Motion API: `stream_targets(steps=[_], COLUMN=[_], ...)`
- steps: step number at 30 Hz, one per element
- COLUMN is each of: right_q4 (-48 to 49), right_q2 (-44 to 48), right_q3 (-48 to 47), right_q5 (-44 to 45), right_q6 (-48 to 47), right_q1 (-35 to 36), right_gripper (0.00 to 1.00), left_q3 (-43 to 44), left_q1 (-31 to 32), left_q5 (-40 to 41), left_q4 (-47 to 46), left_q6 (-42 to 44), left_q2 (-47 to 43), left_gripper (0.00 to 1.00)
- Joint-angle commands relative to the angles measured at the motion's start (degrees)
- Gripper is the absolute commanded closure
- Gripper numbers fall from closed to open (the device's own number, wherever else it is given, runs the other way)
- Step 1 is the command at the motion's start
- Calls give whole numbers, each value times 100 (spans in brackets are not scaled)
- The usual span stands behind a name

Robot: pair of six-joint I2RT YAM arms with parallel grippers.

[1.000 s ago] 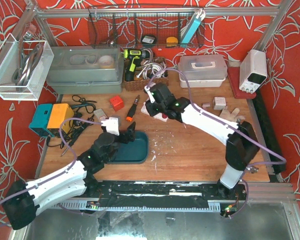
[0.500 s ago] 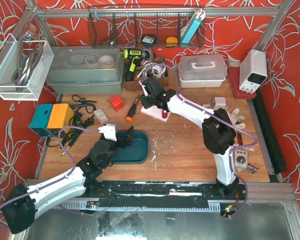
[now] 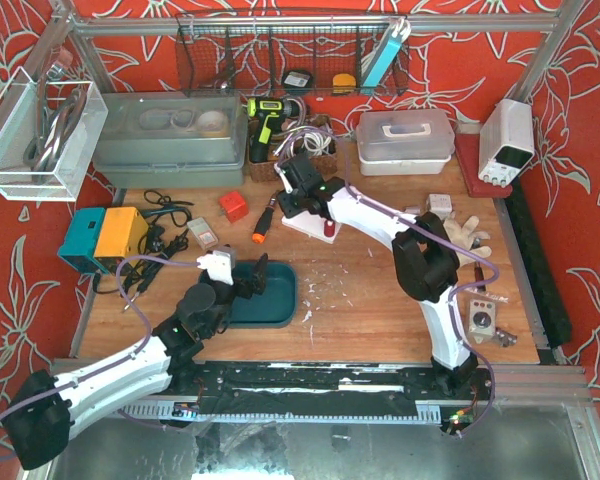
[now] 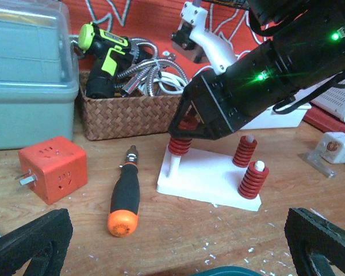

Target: Install the large spring

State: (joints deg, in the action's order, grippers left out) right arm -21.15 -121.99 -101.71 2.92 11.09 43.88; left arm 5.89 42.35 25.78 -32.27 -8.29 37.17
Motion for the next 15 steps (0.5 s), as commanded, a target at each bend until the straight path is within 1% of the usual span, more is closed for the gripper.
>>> stream_targets(steps=[1, 5, 6, 10, 15], right_q4=[-42, -101, -109, -179, -329], right_q2=[-216, -347, -368, -422, -358], right_q3=[-258, -305, -307, -357, -437], right_q5=[-65, -24, -14, 37, 57], right_q6=[54, 54, 55, 94, 116], right_q1=[-20, -28, -31, -37, -47], right_gripper=[100, 99, 96, 74, 52], left_q3=[0, 10, 2, 0, -24], left_q1=[-25, -25, -25, -25, -25], left_q5=[24, -2, 5, 3, 1], left_q4=[-218, -190, -192, -183, -190], left_q6=[117, 118, 120, 126, 171], left_q2=[-74, -119, -129, -157, -148], left_gripper=[0, 0, 0, 0, 0])
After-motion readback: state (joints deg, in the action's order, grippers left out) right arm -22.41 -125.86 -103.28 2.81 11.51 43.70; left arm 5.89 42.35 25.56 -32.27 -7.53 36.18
